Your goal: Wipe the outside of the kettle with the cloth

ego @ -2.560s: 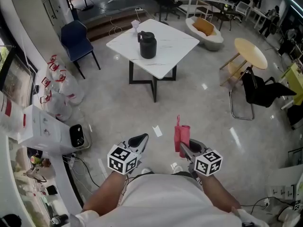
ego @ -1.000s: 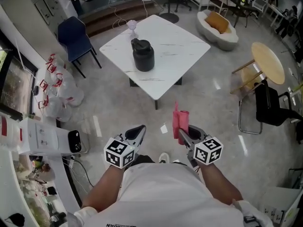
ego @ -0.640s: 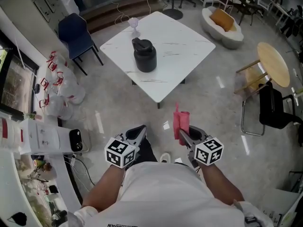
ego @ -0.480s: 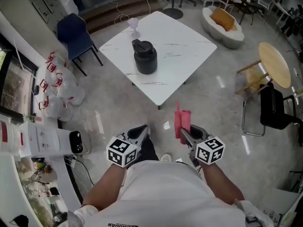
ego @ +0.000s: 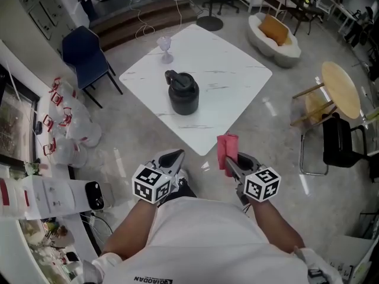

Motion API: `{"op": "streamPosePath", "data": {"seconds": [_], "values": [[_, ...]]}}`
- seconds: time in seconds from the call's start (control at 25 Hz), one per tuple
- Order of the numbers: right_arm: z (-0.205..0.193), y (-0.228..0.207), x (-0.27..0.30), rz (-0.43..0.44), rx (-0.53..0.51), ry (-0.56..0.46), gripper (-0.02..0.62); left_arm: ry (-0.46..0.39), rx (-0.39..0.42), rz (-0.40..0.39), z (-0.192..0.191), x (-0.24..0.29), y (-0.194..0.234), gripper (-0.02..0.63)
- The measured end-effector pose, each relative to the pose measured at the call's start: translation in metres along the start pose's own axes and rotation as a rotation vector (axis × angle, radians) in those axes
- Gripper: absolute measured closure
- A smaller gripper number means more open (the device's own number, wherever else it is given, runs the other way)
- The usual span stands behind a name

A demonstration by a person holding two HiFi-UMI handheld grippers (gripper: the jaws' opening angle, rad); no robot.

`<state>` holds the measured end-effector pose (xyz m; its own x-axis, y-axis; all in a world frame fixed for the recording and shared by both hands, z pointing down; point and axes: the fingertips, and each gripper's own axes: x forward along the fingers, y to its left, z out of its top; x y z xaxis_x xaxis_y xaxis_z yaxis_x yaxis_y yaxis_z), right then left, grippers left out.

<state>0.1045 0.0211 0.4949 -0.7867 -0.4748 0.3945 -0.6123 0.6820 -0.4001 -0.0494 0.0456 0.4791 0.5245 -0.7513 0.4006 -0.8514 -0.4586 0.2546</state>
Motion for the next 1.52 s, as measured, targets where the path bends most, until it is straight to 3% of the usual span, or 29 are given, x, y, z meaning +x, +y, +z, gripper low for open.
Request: {"op": "streamPosePath", "data": {"seconds": [0.28, 0.48, 0.88, 1.12, 1.32, 1.52], "values": [[0.05, -0.009, 0.052, -0.072, -0.004, -0.035, 0.485, -0.023, 0.034, -0.036, 0.049, 0.021, 0.079, 0.601], [0.067, -0.015, 0.087, -0.124, 0.015, -0.049, 0.485, -0.01, 0.054, -0.066, 0.062, 0.032, 0.126, 0.601], [0.091, -0.032, 0.115, -0.223, 0.042, -0.067, 0.485, 0.036, 0.064, -0.141, 0.068, 0.061, 0.174, 0.601], [0.109, -0.043, 0.128, -0.223, 0.027, -0.063, 0.485, 0.027, 0.071, -0.1, 0.083, 0.076, 0.208, 0.601], [0.142, -0.043, 0.146, -0.165, -0.092, -0.045, 0.485, 0.042, 0.114, -0.011, 0.093, 0.087, 0.241, 0.6], [0.193, -0.041, 0.184, -0.104, -0.425, 0.029, 0.485, 0.057, 0.108, 0.027, 0.099, 0.101, 0.254, 0.578]]}}
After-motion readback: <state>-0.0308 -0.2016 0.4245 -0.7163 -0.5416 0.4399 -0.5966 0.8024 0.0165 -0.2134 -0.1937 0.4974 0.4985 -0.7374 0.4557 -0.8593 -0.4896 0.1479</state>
